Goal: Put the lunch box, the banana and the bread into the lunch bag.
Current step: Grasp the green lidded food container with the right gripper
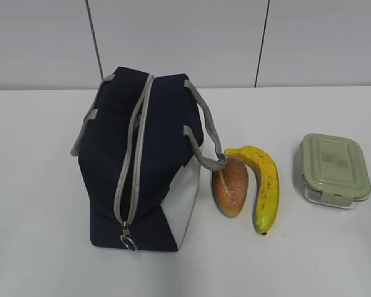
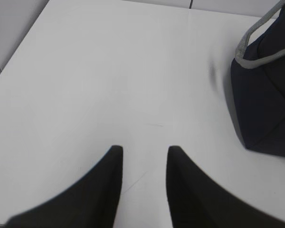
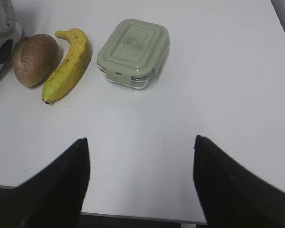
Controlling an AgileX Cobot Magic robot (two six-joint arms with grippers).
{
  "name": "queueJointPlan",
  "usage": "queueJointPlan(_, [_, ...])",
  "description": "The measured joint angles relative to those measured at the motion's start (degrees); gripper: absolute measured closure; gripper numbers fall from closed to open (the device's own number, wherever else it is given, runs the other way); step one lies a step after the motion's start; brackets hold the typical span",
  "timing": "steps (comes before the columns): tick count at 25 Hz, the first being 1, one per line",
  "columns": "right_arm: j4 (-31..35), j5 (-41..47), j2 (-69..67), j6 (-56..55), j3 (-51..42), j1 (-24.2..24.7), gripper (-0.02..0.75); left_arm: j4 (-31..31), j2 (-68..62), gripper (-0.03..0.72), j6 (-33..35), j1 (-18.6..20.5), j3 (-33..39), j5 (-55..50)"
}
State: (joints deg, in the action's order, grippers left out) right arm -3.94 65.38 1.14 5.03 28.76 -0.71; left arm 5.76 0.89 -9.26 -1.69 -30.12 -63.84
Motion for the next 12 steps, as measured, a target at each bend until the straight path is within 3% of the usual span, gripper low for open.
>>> queueJointPlan(12, [0.0, 0.0, 0.0, 0.0, 0.0, 0.0, 0.231, 0.0, 0.0, 0.445, 0.0, 0.0, 0.0, 0.0])
